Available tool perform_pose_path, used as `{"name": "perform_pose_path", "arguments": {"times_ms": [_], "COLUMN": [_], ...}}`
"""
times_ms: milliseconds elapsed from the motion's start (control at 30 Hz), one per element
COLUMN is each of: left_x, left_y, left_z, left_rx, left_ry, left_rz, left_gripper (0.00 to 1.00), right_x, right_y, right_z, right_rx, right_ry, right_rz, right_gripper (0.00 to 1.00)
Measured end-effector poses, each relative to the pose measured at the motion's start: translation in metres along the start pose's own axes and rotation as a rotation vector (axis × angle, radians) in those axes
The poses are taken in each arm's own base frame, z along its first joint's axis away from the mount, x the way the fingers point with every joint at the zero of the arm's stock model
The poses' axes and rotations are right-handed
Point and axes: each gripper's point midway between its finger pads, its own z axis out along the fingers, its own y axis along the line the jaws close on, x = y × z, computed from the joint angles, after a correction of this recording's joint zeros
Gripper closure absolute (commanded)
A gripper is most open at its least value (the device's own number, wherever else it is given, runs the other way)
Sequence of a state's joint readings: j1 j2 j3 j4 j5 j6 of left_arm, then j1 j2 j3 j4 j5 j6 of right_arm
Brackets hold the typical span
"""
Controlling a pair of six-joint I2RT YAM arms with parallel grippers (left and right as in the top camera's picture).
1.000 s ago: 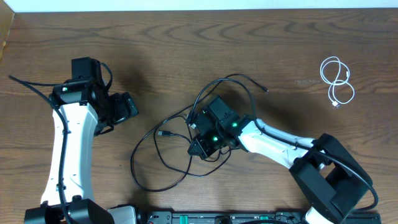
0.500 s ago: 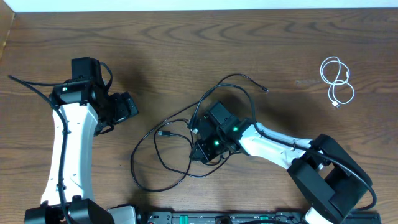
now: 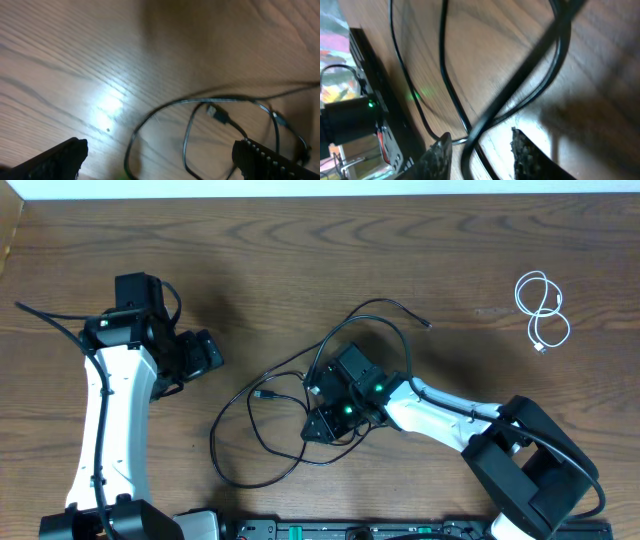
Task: Untangle cables
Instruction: 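Move the left gripper right toward the black cables beside the right gripper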
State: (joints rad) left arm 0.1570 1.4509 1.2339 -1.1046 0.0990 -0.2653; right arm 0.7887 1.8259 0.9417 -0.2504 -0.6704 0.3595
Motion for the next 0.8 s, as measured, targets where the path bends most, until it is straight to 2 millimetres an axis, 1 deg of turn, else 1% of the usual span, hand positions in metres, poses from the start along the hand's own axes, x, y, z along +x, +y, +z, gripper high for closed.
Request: {"name": "perform_pose_path", "arguments": {"times_ms": [100,167,300,400,667,800], "left_x": [0.006,0.013,0.038,0.055,0.088,0.107], "left_y": [-0.003,-0.005,-0.004,0.000,0.008,0.011], "left_z": [0.001,0.006,0.023,0.035,0.054,0.065], "left_rx": [0.023,0.040,0.055,0.051,0.039,0.049], "left_ry": [0.026,0.054,0.146,0.204,0.306,0.362], "left_rz": [-0.001,-0.003,-0.011,-0.018,-0.026,-0.014], "left_gripper": [0.02,0.02,0.02,0.02,0.02,0.02], "right_x": [0.007,0.012,0.017,0.017,0.016,0.018], "right_y": [-0.004,-0.007,-0.009,-0.008,-0.005,0.000], "right_z": [0.002,0.003,0.005,0.006,0.007,0.009], "right_rx": [0.006,0.008,0.010,0.005,-0.004,-0.010], "right_ry": [0.014,0.020,0.028,0.028,0.024,0.029], "right_rz": [0.028,0.051,0.077,0.081,0.115,0.117], "right_gripper": [0.59,0.50,0.48,0.47,0.41,0.39]}}
